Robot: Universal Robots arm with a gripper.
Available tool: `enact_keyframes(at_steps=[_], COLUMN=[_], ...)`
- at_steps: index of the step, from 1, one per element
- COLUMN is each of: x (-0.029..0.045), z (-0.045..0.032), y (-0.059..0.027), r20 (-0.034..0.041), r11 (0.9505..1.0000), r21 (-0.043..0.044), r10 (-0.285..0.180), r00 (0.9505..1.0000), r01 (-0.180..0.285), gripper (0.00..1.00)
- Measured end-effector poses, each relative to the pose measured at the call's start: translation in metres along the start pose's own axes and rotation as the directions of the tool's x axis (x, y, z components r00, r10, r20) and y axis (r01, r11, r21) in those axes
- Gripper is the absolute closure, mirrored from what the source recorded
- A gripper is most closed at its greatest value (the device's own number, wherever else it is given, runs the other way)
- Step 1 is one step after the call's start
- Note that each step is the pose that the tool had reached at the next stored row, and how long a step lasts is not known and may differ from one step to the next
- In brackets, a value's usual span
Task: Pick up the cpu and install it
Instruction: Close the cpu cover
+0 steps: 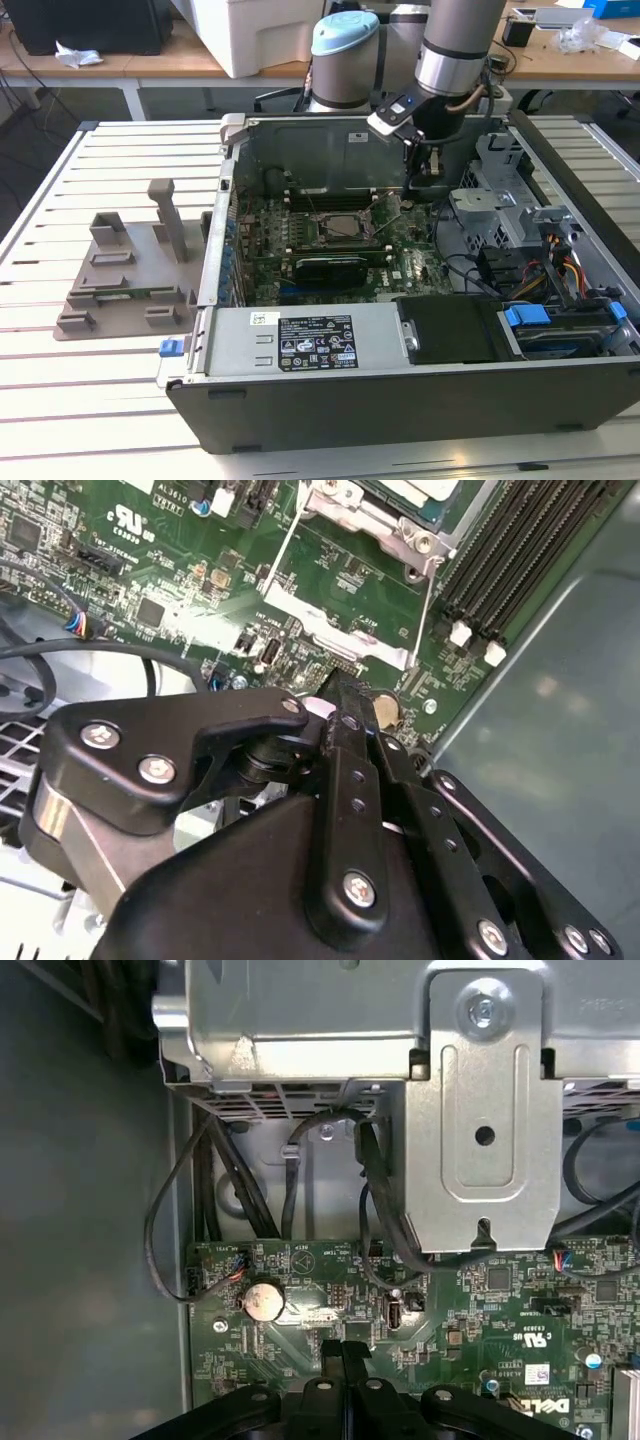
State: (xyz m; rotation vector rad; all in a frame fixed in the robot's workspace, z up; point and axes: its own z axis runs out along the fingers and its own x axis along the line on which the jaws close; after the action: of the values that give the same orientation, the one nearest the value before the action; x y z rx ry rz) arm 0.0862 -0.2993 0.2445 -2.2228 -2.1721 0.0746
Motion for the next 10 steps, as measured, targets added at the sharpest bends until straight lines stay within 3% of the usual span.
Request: enact_keyframes(at_steps=[10], x=[-0.0007], z=[0.0035], y=[-0.0212], r20=[0.0], r11=[1.0], r21=[0.0], r10=[0.0], r00=[1.0], r01=[0.0], gripper=[0.89])
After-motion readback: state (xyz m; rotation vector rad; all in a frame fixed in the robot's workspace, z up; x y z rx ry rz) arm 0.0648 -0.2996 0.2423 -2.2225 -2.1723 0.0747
